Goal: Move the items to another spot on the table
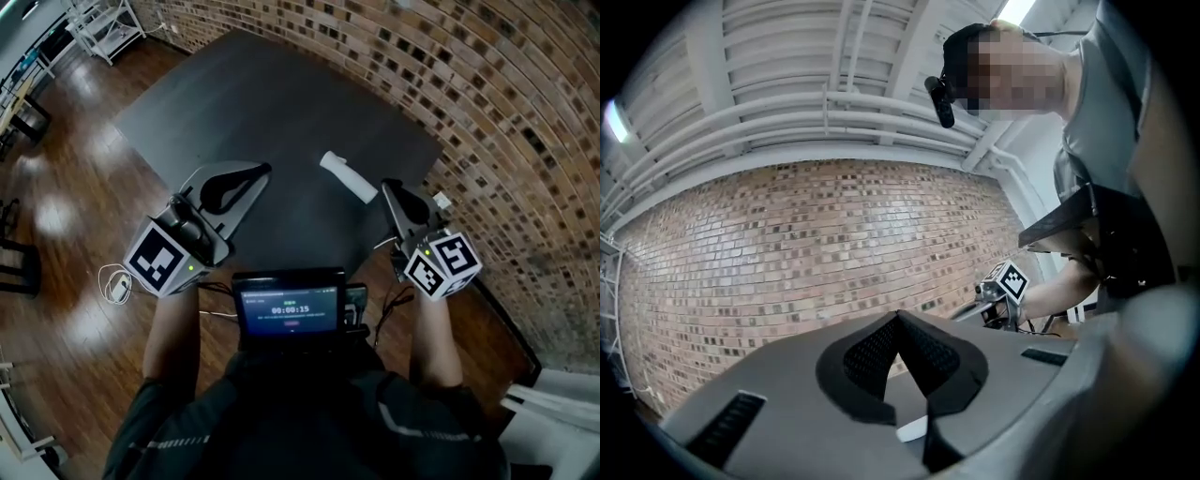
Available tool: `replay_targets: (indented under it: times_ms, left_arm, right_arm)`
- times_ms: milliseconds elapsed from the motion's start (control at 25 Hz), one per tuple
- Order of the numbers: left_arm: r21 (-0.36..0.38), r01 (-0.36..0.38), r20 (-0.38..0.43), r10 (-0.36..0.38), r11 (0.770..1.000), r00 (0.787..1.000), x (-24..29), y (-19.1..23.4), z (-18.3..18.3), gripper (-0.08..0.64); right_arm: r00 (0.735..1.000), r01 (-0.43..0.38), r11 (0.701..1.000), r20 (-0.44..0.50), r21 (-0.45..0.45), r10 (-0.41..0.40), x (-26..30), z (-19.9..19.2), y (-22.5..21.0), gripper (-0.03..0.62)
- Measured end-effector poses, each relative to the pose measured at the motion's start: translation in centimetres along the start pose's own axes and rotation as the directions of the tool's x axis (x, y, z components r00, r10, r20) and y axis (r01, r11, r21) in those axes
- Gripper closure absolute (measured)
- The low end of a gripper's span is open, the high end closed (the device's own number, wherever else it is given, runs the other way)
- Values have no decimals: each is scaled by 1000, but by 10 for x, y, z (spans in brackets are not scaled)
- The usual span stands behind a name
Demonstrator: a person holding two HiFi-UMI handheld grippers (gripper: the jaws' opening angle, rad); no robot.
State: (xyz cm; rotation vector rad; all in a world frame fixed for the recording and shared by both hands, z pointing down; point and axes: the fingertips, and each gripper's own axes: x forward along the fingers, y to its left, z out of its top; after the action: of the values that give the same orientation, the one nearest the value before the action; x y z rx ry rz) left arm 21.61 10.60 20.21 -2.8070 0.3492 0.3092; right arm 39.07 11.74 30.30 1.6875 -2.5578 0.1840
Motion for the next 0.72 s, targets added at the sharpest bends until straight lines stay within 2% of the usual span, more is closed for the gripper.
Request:
replay_targets:
  times_ms: [240,400,720]
  left_arm:
    - [-72,19,-16,-20,997,1000,4,-14,-8,566]
    - [-29,17,7,-16,999,1000,12,-17,-5,566]
    - [-10,15,-3,-15,1000,1000,30,-32,3,566]
  right_arm:
    - [1000,4,1000,1,-23,-4,-7,1,0,589]
    - [1000,4,1000,4,-30,-4,-12,2,-5,589]
    - [1000,-1,1000,14,-30,1,-31,7,-20,589]
